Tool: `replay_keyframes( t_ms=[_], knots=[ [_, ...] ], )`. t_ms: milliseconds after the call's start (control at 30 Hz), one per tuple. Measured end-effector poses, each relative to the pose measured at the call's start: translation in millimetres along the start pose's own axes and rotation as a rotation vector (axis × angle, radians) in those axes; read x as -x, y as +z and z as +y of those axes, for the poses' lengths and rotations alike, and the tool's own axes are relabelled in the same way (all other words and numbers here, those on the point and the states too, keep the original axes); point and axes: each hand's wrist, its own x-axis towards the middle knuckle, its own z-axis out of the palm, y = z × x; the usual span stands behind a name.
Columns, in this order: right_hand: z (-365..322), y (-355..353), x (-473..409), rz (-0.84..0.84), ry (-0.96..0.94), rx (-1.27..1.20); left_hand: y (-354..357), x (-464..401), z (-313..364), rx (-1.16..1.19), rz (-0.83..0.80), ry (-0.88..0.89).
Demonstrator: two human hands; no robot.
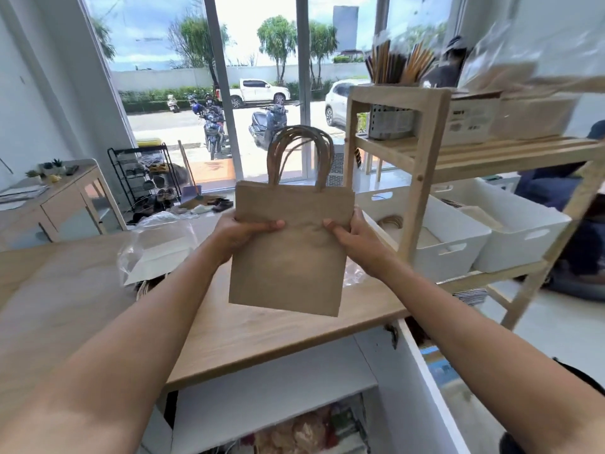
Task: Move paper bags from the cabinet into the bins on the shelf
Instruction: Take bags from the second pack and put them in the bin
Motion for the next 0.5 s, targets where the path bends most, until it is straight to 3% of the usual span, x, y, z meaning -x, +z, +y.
replay_keyframes(
  t_ms=[500],
  knots=[
    [-0.6, -160.4, 124.4, 0.544, 0.027, 0.077, 204.7, 15.0, 8.0, -0.059, -0.463, 0.047]
  ],
)
